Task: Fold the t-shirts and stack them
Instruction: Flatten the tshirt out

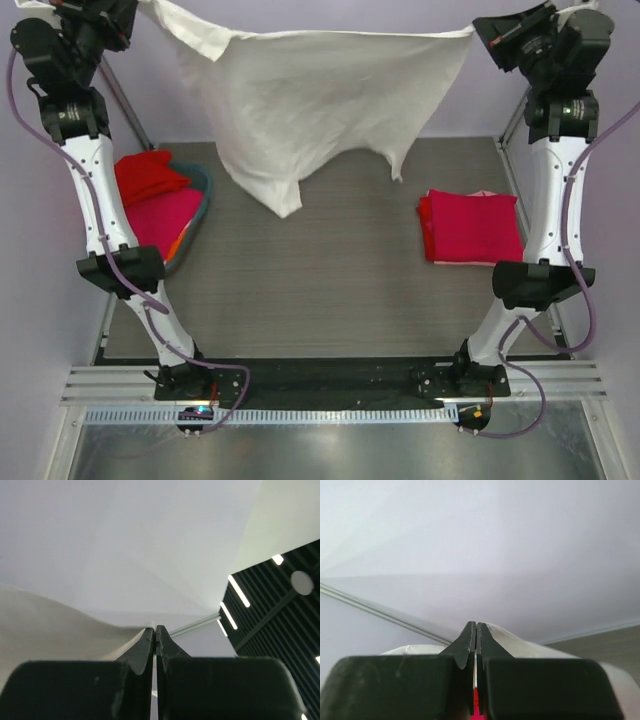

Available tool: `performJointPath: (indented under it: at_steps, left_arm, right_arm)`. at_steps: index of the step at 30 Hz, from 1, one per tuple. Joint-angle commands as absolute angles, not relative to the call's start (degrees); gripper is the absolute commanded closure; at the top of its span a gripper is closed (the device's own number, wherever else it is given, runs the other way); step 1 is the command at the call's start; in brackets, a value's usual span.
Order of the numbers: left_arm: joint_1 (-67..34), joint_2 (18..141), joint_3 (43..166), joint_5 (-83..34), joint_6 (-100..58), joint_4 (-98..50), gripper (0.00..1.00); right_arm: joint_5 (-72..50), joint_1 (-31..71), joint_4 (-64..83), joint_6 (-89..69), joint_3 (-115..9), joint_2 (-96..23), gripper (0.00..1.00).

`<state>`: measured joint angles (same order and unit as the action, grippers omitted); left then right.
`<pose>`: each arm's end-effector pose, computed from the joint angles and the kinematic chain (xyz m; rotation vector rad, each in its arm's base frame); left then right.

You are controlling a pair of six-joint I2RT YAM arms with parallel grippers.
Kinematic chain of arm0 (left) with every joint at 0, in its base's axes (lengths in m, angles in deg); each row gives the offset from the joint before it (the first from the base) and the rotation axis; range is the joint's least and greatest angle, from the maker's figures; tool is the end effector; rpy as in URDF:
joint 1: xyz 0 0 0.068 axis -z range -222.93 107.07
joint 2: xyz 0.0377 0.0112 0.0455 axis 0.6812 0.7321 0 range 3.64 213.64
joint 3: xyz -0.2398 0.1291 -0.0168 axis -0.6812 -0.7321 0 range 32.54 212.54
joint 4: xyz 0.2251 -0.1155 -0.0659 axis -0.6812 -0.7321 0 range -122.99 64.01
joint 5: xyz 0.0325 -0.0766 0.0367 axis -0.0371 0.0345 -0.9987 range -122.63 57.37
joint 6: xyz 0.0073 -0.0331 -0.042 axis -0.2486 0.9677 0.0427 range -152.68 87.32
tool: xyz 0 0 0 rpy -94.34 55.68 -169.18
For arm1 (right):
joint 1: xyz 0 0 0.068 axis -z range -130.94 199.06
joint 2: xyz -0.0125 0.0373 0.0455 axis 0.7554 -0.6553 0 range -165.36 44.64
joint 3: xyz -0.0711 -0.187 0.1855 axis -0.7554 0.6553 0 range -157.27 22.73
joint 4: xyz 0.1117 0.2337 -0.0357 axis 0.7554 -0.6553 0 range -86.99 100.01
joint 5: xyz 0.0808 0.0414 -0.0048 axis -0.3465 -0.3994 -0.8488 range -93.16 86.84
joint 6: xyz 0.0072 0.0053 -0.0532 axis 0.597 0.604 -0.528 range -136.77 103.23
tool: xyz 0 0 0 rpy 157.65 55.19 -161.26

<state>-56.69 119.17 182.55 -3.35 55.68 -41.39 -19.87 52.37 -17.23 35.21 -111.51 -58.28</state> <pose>0.3937 0.0783 0.5742 -0.7307 1.2201 -1.4136 0.3649 -0.0110 0.5571 0.5031 1.4875 0.8940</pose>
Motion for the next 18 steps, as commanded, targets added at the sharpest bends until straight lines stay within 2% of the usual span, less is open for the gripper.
performJointPath:
  at_steps: [1, 2, 5, 6, 7, 8, 10, 12, 18]
  left_arm:
    - [-58.1, 116.9, 178.7, 1.7, 67.2, -23.6, 1.00]
    - [-58.0, 116.2, 176.9, 3.2, 62.6, -24.6, 1.00]
    - [-57.0, 108.9, 166.5, 7.5, 55.2, -25.8, 1.00]
    - [-56.6, 105.8, 156.1, 7.8, 53.0, -25.8, 1.00]
    - [-56.4, 102.6, 150.2, 7.8, 50.5, -25.8, 1.00]
    - [-56.1, 96.3, 138.3, 6.0, 47.7, -25.8, 1.00]
    - [-55.5, 90.8, 127.6, 4.6, 39.3, -25.8, 1.00]
    - [-54.4, 84.3, 116.2, 2.6, 31.3, -32.5, 1.00]
    - [-54.1, 70.8, 92.4, -4.0, 23.7, -40.4, 1.00]
  right_arm:
    - [-30.5, 55.6, -12.8, 40.8, -115.8, -58.9, 0.99]
    - [-31.7, 55.7, -11.2, 40.5, -113.3, -57.2, 0.99]
    - [-33.0, 55.7, -2.5, 40.1, -95.1, -49.7, 0.99]
    - [-33.5, 55.7, -0.6, 40.2, -85.2, -48.0, 0.99]
    - [-34.0, 55.8, 1.3, 40.1, -80.3, -46.4, 0.99]
    - [-34.4, 55.8, 4.0, 39.7, -75.6, -44.8, 0.99]
    - [-35.0, 55.9, 6.2, 39.6, -61.7, -40.9, 0.99]
    - [-35.6, 56.0, 9.4, 39.6, -49.1, -38.3, 0.99]
    - [-35.8, 55.9, 15.3, 36.0, -28.7, -38.9, 0.99]
